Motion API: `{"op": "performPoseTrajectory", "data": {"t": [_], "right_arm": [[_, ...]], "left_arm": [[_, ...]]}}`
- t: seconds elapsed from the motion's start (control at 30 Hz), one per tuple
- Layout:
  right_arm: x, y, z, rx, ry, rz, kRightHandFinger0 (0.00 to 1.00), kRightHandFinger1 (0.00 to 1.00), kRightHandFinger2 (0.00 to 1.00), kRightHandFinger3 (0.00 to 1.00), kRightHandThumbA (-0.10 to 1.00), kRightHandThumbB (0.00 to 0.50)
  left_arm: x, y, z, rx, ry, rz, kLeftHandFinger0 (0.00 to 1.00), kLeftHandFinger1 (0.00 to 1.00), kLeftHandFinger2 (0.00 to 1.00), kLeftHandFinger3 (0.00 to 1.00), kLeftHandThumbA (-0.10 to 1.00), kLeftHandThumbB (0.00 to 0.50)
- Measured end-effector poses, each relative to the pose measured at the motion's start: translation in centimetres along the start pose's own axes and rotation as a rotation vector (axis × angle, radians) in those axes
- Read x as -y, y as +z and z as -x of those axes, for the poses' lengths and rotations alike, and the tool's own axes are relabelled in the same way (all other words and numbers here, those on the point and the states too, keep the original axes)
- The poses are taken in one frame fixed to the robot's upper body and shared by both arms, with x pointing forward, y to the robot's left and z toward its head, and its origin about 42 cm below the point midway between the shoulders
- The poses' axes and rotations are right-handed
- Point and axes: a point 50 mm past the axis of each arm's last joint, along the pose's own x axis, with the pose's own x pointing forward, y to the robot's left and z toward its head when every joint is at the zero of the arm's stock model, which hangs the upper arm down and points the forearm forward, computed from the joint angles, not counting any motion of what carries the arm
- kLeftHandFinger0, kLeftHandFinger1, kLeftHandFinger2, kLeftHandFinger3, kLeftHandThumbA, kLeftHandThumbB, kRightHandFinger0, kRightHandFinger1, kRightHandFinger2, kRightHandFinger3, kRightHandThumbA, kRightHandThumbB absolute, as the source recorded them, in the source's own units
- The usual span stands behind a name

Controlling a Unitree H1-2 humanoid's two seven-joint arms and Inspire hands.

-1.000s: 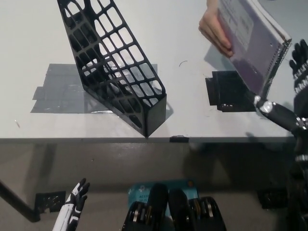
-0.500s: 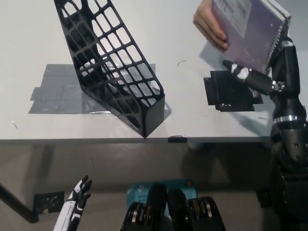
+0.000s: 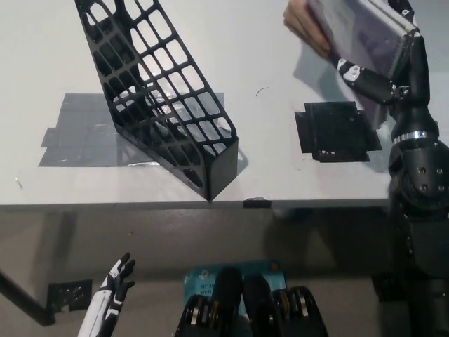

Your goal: A person hands a notebook to the robot and the robot grabs it with its right hand and places it in the magazine stand kept in the centre of the desk infront of it.

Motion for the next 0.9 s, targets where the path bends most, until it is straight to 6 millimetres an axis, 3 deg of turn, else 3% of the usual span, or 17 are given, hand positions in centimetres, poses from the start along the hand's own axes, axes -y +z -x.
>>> {"op": "performPoseTrajectory", "data": {"t": [0.03,0.07,0.1,0.13,0.17,0.27,0.3,0.4,0.47,0.6,0.7,0.73,0.77,0.83,0.9], "right_arm": [[0.0,-0.1,-0.1,-0.004,-0.003,0.001,0.08,0.16,0.26,0.37,0.72,0.095],[-0.1,-0.2,-0.3,-0.012,-0.008,0.007,0.0,0.01,0.01,0.04,0.71,0.037],[-0.1,-0.2,-0.5,-0.018,-0.011,0.01,0.0,0.0,0.0,0.01,0.71,0.018],[-0.2,-0.3,-0.9,-0.029,-0.013,0.02,0.0,0.0,0.0,0.0,0.72,0.004],[-0.3,-0.4,-1.1,-0.04,-0.01,0.02,0.0,0.01,0.18,0.14,0.79,0.011],[-0.5,-0.8,-1.6,-0.071,-0.002,0.005,0.0,0.06,0.38,0.34,0.84,0.022],[-0.7,-0.9,-1.8,-0.082,0.002,-0.003,0.0,0.11,0.49,0.48,0.84,0.008],[-0.8,-1.1,-2.0,-0.093,0.007,-0.014,0.0,0.17,0.55,0.58,0.86,0.026],[-1.0,-1.1,-2.0,-0.101,0.007,-0.027,0.0,0.15,0.53,0.6,0.87,0.025],[-1.2,-1.3,-1.9,-0.116,0.007,-0.042,0.0,0.13,0.49,0.55,0.87,0.029],[-1.4,-1.4,-1.8,-0.125,0.001,-0.056,0.0,0.11,0.44,0.47,0.93,0.051],[-1.5,-1.4,-1.8,-0.127,-0.003,-0.065,0.0,0.07,0.39,0.4,0.95,0.071],[-1.5,-1.4,-1.8,-0.128,-0.004,-0.068,0.0,0.01,0.25,0.28,0.95,0.082],[-1.6,-1.3,-1.7,-0.128,-0.006,-0.085,0.0,0.0,0.0,0.01,0.92,0.052],[-1.5,-0.3,-1.5,-0.102,-0.016,-0.134,0.0,0.0,0.0,0.0,0.91,0.055]], "left_arm": [[0.0,0.0,0.0,0.0,-0.001,-0.001,0.93,1.0,1.0,1.0,1.0,0.5],[0.0,0.0,0.0,0.001,-0.002,-0.002,0.94,1.0,1.0,1.0,1.0,0.5],[0.0,0.0,0.0,0.001,-0.003,-0.002,0.94,1.0,1.0,1.0,1.0,0.5],[0.1,0.0,-0.1,0.002,-0.004,-0.003,0.94,1.0,1.0,1.0,1.0,0.5],[0.1,0.0,-0.1,0.002,-0.004,-0.004,0.94,1.0,1.0,1.0,1.0,0.5],[0.1,0.1,-0.1,0.004,-0.005,-0.005,0.93,1.0,1.0,1.0,1.0,0.5],[0.0,0.1,-0.2,0.005,-0.005,-0.005,0.93,1.0,1.0,1.0,1.0,0.5],[0.0,0.2,-0.4,0.009,-0.004,-0.004,0.93,1.0,1.0,1.0,1.0,0.5],[-0.1,0.3,-0.5,0.013,-0.003,-0.004,0.94,1.0,1.0,1.0,1.0,0.5],[-0.2,0.4,-0.9,0.021,-0.003,-0.006,0.93,1.0,1.0,1.0,1.0,0.498],[-0.2,0.5,-1.0,0.024,-0.003,-0.005,0.93,1.0,1.0,1.0,1.0,0.497],[-0.2,0.5,-1.0,0.024,-0.002,-0.004,0.93,1.0,1.0,1.0,1.0,0.497],[-0.2,0.5,-1.0,0.025,-0.002,-0.003,0.93,1.0,1.0,1.0,1.0,0.498],[-0.2,0.5,-1.0,0.025,-0.001,-0.002,0.93,1.0,1.0,1.0,1.0,0.5],[-0.3,0.6,-1.1,0.026,0.0,0.001,0.93,1.0,1.0,1.0,1.0,0.5]]}}
